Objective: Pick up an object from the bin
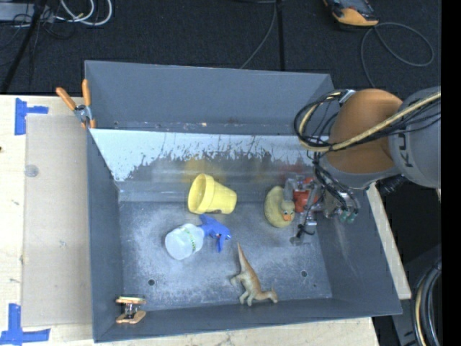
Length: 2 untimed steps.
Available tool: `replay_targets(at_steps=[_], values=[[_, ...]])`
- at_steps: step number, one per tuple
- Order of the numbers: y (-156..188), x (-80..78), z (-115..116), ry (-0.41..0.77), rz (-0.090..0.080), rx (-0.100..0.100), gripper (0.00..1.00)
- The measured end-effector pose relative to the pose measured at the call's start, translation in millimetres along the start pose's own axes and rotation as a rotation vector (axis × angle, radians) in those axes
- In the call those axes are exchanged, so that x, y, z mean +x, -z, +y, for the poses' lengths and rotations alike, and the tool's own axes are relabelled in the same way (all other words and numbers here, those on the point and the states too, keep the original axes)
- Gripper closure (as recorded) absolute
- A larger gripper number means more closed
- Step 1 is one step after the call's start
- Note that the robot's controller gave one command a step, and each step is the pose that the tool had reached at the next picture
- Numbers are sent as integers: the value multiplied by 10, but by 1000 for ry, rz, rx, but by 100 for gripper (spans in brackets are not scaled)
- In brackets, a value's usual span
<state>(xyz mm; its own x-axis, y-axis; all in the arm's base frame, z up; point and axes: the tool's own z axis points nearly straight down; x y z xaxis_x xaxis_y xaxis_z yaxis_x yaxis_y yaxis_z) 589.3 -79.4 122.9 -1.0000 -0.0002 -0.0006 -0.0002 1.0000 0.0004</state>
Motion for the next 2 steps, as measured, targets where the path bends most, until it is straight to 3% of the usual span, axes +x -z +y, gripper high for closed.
replay_targets(at_steps=[1, 2], values=[[-100, -31, 404, 69, -3, -4, 0], [-332, -105, 12, -190, -8, -4, 100]])
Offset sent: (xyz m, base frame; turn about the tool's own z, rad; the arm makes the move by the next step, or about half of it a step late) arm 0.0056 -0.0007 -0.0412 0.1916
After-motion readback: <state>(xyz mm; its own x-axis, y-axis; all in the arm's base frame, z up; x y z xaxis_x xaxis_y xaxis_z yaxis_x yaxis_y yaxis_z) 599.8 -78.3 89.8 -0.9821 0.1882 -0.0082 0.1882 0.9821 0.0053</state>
